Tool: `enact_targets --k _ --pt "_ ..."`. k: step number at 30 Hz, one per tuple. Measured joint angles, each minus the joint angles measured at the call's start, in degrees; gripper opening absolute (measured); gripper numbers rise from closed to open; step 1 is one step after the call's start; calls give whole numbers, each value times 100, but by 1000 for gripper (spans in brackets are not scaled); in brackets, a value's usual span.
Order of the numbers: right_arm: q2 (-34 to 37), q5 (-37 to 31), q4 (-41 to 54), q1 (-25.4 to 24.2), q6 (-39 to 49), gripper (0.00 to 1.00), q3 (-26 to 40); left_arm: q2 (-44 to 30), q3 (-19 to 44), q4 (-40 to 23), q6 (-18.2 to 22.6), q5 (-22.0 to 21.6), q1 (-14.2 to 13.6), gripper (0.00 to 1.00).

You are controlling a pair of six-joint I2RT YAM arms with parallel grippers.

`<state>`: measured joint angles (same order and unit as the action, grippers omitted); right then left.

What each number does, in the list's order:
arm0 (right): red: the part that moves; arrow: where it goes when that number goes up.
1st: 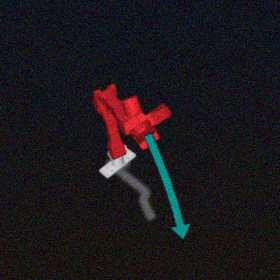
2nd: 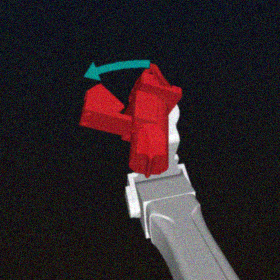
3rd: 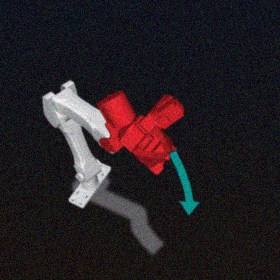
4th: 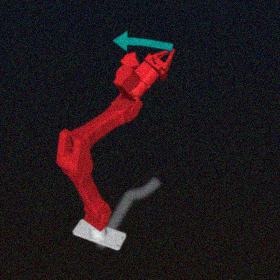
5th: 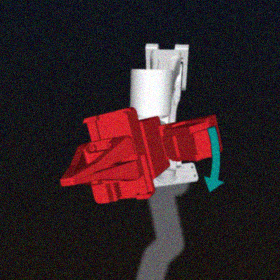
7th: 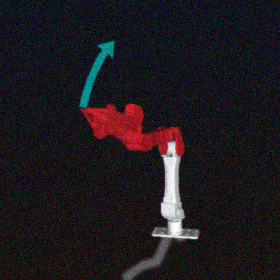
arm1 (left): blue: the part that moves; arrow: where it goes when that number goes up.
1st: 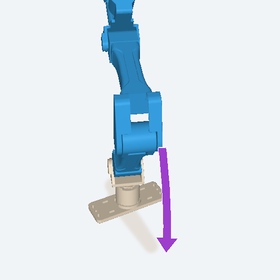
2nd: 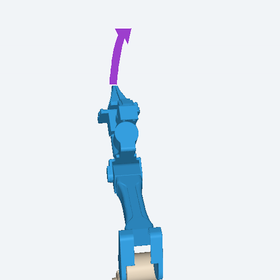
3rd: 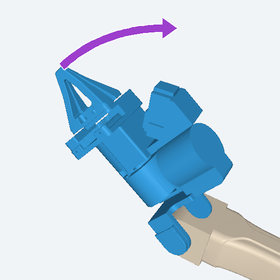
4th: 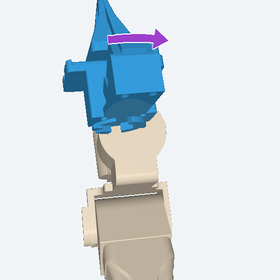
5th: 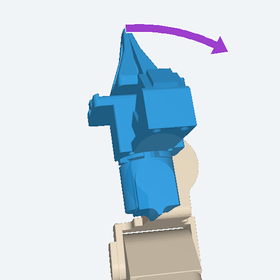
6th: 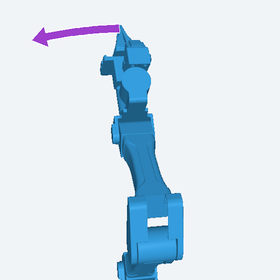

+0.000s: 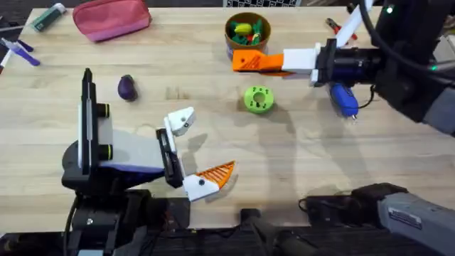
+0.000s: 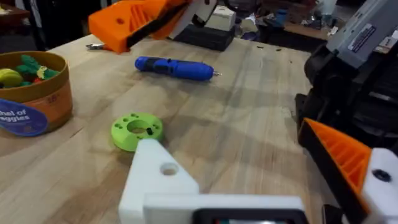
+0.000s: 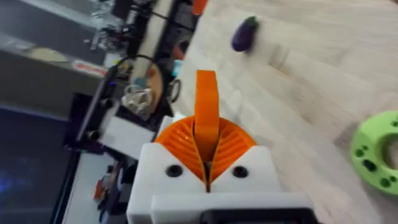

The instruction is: Pick up the gripper from the table and insert it into the empty holder that is missing its gripper. Then pick up a screw, insert it into the mounting hole, and use the screwdriver to tighten it. Finally, clean up the table by picking up the vegetable and placing it into the bucket.

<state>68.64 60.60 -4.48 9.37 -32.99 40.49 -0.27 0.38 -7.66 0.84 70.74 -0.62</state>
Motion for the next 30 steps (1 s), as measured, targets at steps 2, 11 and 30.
enact_targets --k 2,11,30 --pt "0 289 -422 0 -200 11 -156 2 0 0 0 -2 0 986" --pt "658 1414 -3511 0 -1783 11 -579 2 0 1 -1 -1 0 987" --pt "2423 2654 -4162 268 -2788 10 -639 1 0 0 0 -2 0 987"
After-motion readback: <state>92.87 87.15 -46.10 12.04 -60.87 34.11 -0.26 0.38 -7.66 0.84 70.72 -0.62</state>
